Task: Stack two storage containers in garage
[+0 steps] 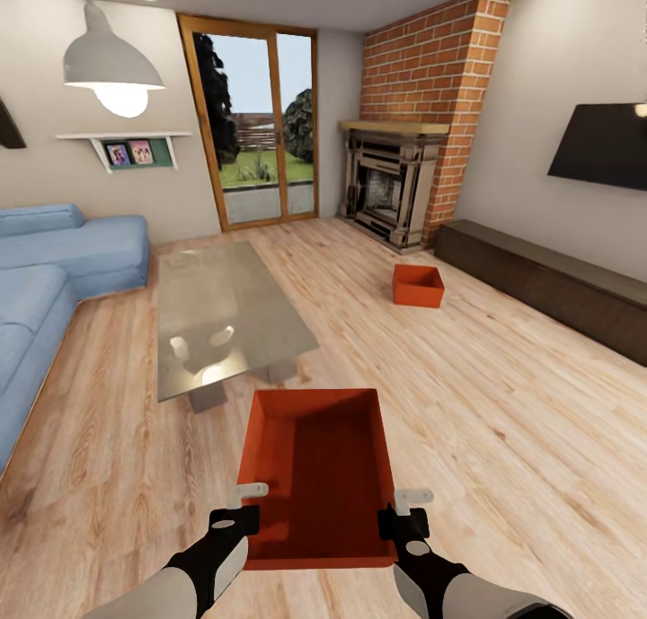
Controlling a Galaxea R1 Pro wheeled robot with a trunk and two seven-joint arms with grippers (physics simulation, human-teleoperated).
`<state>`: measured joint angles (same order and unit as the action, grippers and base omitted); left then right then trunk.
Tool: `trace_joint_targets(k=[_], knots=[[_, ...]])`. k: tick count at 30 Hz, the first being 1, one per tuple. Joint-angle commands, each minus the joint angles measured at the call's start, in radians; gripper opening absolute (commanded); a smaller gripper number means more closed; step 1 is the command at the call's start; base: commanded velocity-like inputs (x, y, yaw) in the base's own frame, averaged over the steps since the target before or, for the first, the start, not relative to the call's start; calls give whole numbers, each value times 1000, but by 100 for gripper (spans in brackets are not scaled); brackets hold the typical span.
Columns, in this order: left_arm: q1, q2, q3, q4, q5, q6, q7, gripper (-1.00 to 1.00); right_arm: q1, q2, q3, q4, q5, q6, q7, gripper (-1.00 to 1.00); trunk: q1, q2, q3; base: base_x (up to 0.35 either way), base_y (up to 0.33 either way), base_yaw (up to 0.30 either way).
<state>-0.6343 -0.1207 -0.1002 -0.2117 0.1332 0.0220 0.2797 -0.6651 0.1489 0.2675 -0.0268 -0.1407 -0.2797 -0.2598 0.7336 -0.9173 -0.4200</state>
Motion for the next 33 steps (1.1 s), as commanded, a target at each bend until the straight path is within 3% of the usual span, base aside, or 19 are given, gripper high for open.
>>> trace_joint_targets(k=[1,33], knots=[[-1,6,11,0,3,3,13,-100,-1,-3,10,1,-21,-10,-1,-100,0,-1,1,0,0,0],[-1,6,11,0,3,3,13,-100,-1,-3,10,1,-22,-10,-1,-100,0,-1,53,0,0,0]])
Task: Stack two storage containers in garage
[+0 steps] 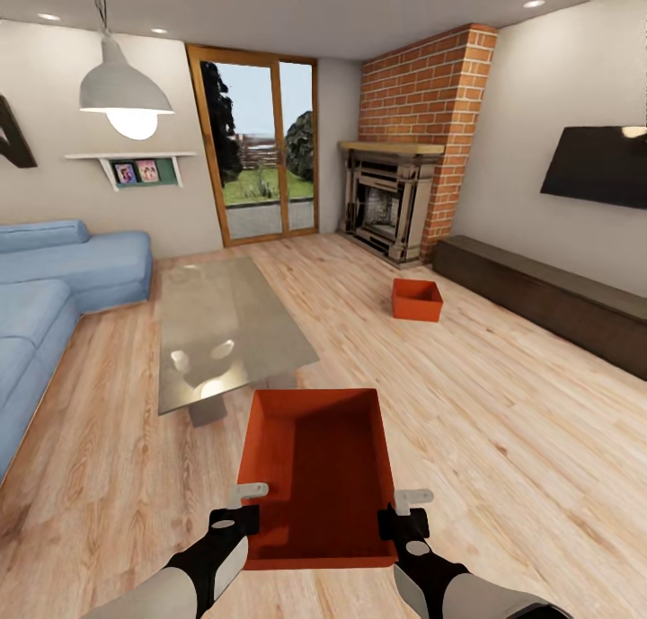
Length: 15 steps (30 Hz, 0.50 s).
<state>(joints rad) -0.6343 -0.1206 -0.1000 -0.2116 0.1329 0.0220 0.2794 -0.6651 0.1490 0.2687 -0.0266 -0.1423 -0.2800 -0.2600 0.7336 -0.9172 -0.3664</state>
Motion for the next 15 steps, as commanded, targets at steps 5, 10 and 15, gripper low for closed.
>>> trace_joint_targets(k=[5,10,15], knots=[[-1,6,11,0,4,3,13,-100,-1,-3,9,1,-20,-10,-1,-100,0,-1,7,0,0,0],[-1,6,11,0,4,3,14,-100,-1,-3,9,1,-20,-10,-1,-100,0,-1,15,0,0,0],[-1,6,11,0,4,3,13,-100,-1,-3,9,1,-20,-10,-1,-100,0,-1,23,0,0,0]])
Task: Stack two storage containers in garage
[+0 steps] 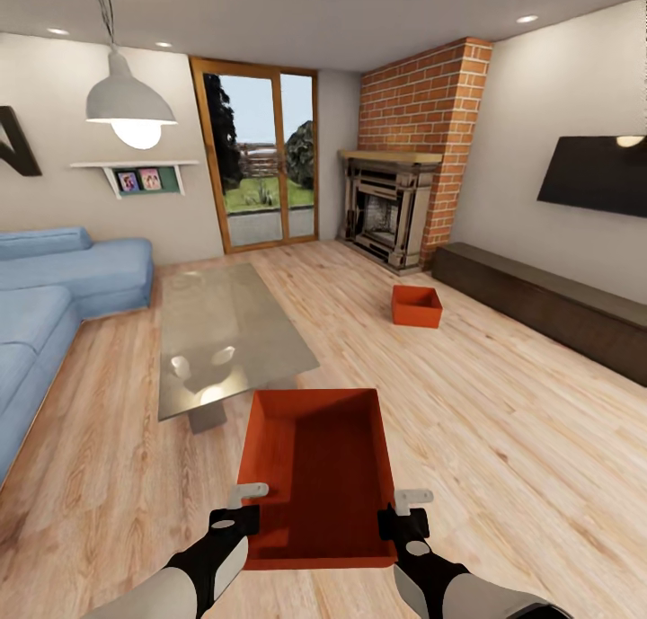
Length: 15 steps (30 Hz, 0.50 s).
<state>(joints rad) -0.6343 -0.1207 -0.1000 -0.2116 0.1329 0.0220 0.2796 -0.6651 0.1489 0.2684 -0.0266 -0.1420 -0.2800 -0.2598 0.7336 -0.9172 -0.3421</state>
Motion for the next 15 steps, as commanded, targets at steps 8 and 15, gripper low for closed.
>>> trace_joint_targets(k=[8,15], knots=[[-1,6,11,0,4,3,13,-100,-1,-3,9,1,-20,-10,-1,-100,0,-1,12,0,0,0],[-1,14,11,-2,4,1,13,-100,-1,-3,9,1,-20,-10,-1,-100,0,-1,23,0,0,0]])
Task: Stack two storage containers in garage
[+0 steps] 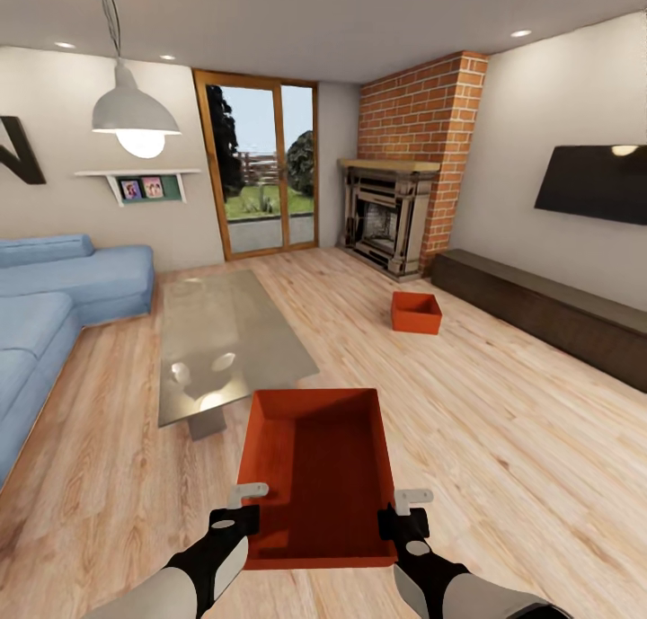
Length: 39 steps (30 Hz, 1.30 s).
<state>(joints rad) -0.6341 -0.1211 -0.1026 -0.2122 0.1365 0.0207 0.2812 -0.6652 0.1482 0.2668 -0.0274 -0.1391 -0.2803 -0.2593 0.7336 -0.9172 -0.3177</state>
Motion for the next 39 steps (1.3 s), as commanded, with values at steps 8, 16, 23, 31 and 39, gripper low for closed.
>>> trace_joint_targets(k=[8,16,23,31,39], knots=[[-1,15,14,-1,0,2,12,-100,-1,-3,11,1,-23,-9,-1,-100,0,-1,12,0,0,0],[-1,14,14,-1,0,2,12,-100,-1,-3,11,1,-23,-10,-1,-100,0,-1,25,0,0,0],[-1,14,14,-1,0,2,10,-100,-1,-3,11,1,-23,-9,-1,-100,0,-1,36,0,0,0],[-1,14,14,-1,0,2,10,-100,-1,-3,11,1,-23,-9,-1,-100,0,-1,49,0,0,0],[-1,15,14,-1,0,2,10,-100,-1,-3,11,1,-23,-10,-1,-100,0,-1,62,0,0,0]])
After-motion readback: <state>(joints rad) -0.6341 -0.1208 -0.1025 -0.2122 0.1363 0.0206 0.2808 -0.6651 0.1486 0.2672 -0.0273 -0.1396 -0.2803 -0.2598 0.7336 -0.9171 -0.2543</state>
